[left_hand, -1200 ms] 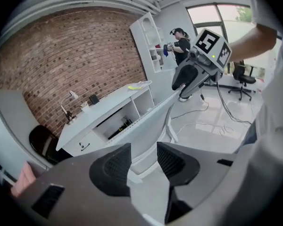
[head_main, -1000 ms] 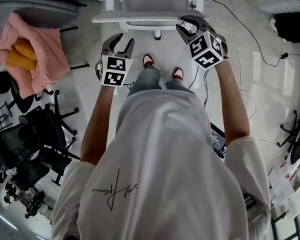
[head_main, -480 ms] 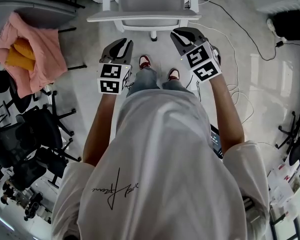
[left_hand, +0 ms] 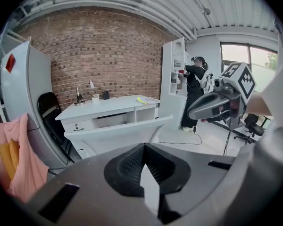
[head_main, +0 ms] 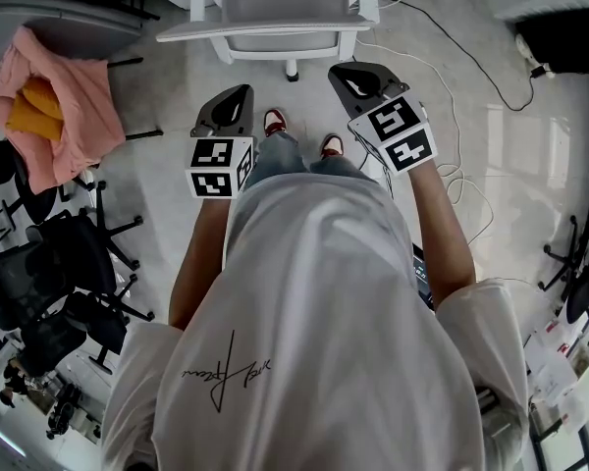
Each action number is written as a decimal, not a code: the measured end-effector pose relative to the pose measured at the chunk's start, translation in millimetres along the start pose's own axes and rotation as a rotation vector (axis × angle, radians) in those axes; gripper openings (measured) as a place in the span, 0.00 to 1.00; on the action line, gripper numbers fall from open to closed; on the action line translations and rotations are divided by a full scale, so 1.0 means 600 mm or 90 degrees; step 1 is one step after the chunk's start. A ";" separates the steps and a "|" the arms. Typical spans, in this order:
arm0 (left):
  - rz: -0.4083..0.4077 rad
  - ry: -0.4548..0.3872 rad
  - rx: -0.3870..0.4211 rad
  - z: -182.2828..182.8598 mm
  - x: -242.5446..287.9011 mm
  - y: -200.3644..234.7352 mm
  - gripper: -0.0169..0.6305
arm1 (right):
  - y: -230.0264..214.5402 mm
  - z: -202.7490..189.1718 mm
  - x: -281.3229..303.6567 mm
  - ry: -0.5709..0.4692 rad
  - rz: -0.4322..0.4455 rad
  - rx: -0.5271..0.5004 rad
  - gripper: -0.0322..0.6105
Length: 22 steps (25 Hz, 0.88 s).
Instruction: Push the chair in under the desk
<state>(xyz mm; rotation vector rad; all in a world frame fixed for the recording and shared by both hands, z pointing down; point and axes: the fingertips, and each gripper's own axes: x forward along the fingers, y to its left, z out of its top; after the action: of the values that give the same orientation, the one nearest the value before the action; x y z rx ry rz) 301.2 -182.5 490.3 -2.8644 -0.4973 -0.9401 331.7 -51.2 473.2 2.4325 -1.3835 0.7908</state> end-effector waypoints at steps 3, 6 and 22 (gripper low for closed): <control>0.000 -0.008 -0.018 0.008 -0.012 -0.021 0.03 | 0.003 -0.001 -0.017 -0.005 0.003 -0.001 0.09; 0.000 -0.021 -0.040 0.016 -0.024 -0.038 0.03 | 0.003 -0.005 -0.032 -0.002 0.003 0.002 0.09; -0.034 -0.069 -0.108 0.018 -0.042 -0.069 0.03 | -0.016 -0.029 -0.095 -0.040 0.029 0.041 0.09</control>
<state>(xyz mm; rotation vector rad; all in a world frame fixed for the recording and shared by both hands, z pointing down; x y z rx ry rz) 274.4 -148.2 465.5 -3.0829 -0.5292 -0.8784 310.9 2.7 456.3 2.5027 -1.4628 0.7870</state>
